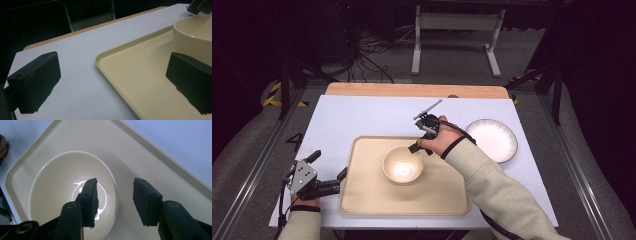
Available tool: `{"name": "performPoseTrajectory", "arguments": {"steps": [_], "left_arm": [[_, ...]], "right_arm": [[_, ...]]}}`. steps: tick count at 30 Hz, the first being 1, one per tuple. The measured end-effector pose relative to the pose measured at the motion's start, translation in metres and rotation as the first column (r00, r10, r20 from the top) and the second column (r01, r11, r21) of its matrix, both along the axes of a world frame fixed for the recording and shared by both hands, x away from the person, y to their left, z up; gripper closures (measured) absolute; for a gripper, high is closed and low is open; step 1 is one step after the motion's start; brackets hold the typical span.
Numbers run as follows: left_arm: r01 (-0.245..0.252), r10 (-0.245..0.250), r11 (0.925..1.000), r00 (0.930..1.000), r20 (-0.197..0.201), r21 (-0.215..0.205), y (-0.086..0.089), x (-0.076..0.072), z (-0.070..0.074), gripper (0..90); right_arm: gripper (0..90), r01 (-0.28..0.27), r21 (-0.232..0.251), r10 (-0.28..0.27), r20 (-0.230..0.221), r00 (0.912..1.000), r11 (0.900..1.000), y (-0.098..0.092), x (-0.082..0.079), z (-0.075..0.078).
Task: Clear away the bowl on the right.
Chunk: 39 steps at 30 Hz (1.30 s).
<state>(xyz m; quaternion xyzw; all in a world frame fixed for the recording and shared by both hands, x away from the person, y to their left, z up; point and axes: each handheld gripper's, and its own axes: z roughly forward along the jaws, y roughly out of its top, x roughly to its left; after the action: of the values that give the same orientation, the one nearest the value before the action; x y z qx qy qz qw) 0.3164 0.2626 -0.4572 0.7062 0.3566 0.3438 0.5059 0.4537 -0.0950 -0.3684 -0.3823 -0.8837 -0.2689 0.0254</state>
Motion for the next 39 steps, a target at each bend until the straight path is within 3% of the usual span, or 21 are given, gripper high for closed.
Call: {"name": "performPoseTrajectory", "arguments": {"steps": [4, 11, 14, 15, 19, 22, 24, 26, 27, 28, 29, 33, 34, 35, 36, 37, 39], "left_arm": [[0.000, 0.000, 1.0000, 1.0000, 0.000, -0.001, 0.000, 0.000, 0.000, 0.3], [0.002, -0.002, 1.0000, 1.0000, -0.001, 0.003, -0.001, 0.000, 0.000, 0.3], [-0.002, 0.002, 1.0000, 1.0000, -0.004, 0.007, -0.001, 0.001, 0.000, 0.3], [0.000, 0.000, 1.0000, 1.0000, -0.004, 0.009, -0.002, 0.001, 0.000, 0.3], [-0.001, 0.001, 1.0000, 1.0000, -0.007, 0.008, -0.002, 0.002, 0.000, 0.3], [0.008, -0.008, 0.9999, 0.9999, -0.008, 0.010, -0.002, 0.001, 0.000, 0.3], [0.008, -0.008, 0.9999, 0.9999, -0.007, 0.009, -0.002, 0.001, 0.000, 0.3], [0.006, -0.006, 1.0000, 1.0000, -0.008, 0.008, -0.002, 0.001, 0.000, 0.3], [0.005, -0.005, 1.0000, 1.0000, -0.009, 0.007, -0.002, 0.002, 0.000, 0.3], [0.005, -0.005, 1.0000, 1.0000, -0.007, 0.007, -0.002, 0.002, 0.000, 0.3], [0.006, -0.006, 1.0000, 0.9999, -0.008, 0.006, -0.002, 0.002, 0.000, 0.3], [0.006, -0.006, 0.9999, 0.9999, -0.008, 0.008, -0.002, 0.002, 0.000, 0.3], [0.006, -0.006, 1.0000, 1.0000, -0.008, 0.008, -0.001, 0.002, 0.000, 0.3], [0.005, -0.005, 1.0000, 1.0000, -0.009, 0.005, -0.001, 0.002, 0.000, 0.3], [0.005, -0.005, 1.0000, 0.9999, -0.010, 0.002, -0.001, 0.002, 0.000, 0.3], [0.006, -0.006, 1.0000, 0.9999, -0.009, -0.001, -0.001, 0.002, 0.000, 0.3], [0.005, -0.005, 1.0000, 0.9999, -0.010, -0.004, -0.001, 0.002, 0.000, 0.3]], "right_arm": [[48.1, -0.023, 0.005, 0.022, 0.075, 0.9969, 1.000, -0.004, -0.005, 0.007], [41.1, -0.074, 0.017, 0.071, 0.161, 0.9844, 0.997, -0.009, -0.015, 0.015], [37.9, -0.108, 0.023, 0.101, 0.205, 0.9735, 0.994, -0.013, -0.019, 0.016], [35.9, -0.133, 0.029, 0.123, 0.242, 0.9626, 0.991, -0.017, -0.022, 0.016], [33.0, -0.156, 0.058, 0.135, 0.270, 0.9533, 0.986, -0.026, -0.026, 0.017], [28.3, -0.175, 0.101, 0.134, 0.324, 0.9364, 0.979, -0.037, -0.032, 0.019], [26.6, -0.201, 0.129, 0.142, 0.364, 0.9204, 0.971, -0.044, -0.036, 0.020], [26.2, -0.209, 0.140, 0.143, 0.377, 0.9152, 0.968, -0.046, -0.037, 0.020], [25.4, -0.219, 0.147, 0.145, 0.396, 0.9068, 0.965, -0.049, -0.040, 0.019], [24.3, -0.243, 0.162, 0.154, 0.430, 0.8896, 0.956, -0.053, -0.044, 0.017], [24.3, -0.243, 0.162, 0.154, 0.430, 0.8896, 0.956, -0.053, -0.044, 0.017], [23.9, -0.255, 0.182, 0.145, 0.467, 0.8723, 0.950, -0.059, -0.048, 0.013], [23.2, -0.258, 0.183, 0.142, 0.484, 0.8636, 0.949, -0.061, -0.048, 0.012], [22.0, -0.265, 0.190, 0.135, 0.512, 0.8485, 0.945, -0.062, -0.049, 0.011], [22.0, -0.265, 0.190, 0.135, 0.512, 0.8485, 0.945, -0.062, -0.049, 0.011], [21.4, -0.268, 0.194, 0.132, 0.525, 0.8410, 0.944, -0.063, -0.049, 0.011], [20.8, -0.286, 0.201, 0.127, 0.567, 0.8141, 0.937, -0.065, -0.051, 0.011]]}}
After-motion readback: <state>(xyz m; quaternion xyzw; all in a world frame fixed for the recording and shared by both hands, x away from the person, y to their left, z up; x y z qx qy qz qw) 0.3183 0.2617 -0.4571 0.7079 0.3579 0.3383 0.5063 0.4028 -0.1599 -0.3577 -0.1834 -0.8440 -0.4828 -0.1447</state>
